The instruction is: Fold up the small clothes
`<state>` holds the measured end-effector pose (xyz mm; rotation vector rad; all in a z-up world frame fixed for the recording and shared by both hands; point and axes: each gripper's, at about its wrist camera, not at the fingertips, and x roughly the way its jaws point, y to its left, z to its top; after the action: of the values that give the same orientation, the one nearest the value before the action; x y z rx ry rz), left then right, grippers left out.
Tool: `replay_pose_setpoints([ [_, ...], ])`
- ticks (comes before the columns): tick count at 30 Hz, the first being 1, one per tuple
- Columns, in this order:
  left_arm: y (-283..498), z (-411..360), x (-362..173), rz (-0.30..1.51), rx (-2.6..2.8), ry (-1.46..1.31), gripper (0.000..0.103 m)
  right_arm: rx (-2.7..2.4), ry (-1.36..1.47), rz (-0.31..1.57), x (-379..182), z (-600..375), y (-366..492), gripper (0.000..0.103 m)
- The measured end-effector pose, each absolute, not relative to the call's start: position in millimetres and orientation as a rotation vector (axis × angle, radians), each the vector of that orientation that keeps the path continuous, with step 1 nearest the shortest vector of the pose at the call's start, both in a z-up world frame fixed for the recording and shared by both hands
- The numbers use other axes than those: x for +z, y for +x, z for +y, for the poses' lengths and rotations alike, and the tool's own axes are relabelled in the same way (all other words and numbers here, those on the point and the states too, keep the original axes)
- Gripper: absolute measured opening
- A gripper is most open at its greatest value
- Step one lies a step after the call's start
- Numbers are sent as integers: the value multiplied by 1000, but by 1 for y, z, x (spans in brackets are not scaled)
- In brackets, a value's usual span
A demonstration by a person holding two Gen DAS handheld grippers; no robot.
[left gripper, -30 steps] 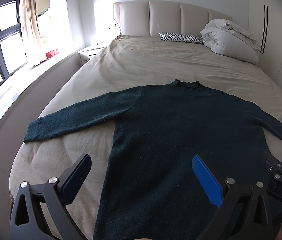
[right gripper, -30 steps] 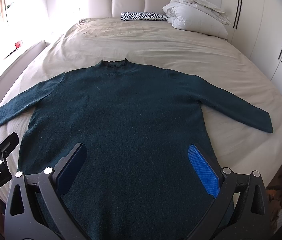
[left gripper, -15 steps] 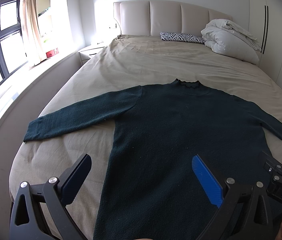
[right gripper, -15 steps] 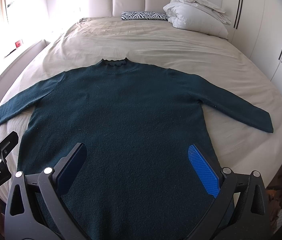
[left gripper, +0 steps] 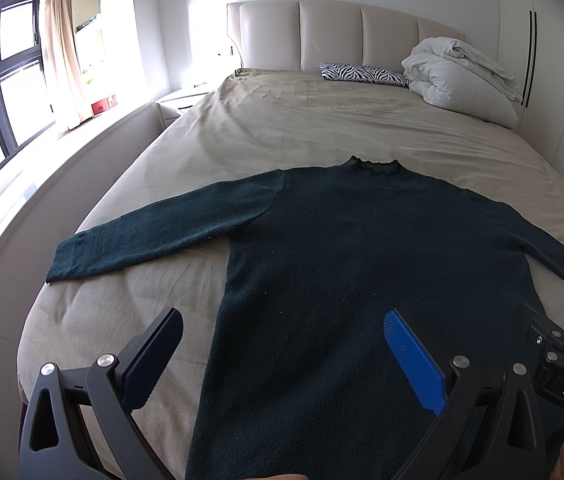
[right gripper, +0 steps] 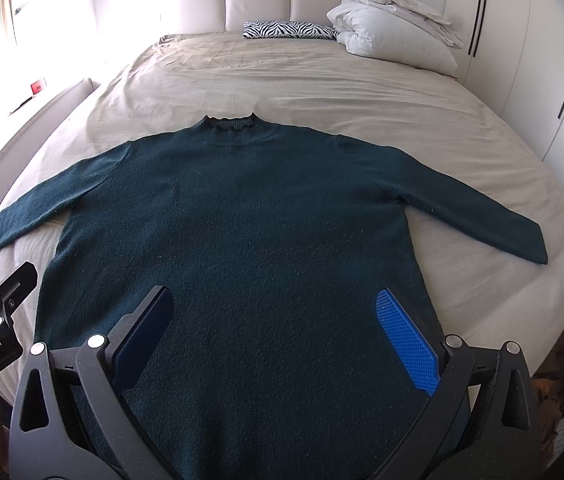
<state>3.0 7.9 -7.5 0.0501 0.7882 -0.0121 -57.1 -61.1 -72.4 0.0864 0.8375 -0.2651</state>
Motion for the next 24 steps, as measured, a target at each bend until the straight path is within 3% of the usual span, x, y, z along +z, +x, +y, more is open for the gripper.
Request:
replay_pose_setpoints([
  [24,6,5,-21,819,-6,52,103,-261,97,873,-73,-69,-52,103],
])
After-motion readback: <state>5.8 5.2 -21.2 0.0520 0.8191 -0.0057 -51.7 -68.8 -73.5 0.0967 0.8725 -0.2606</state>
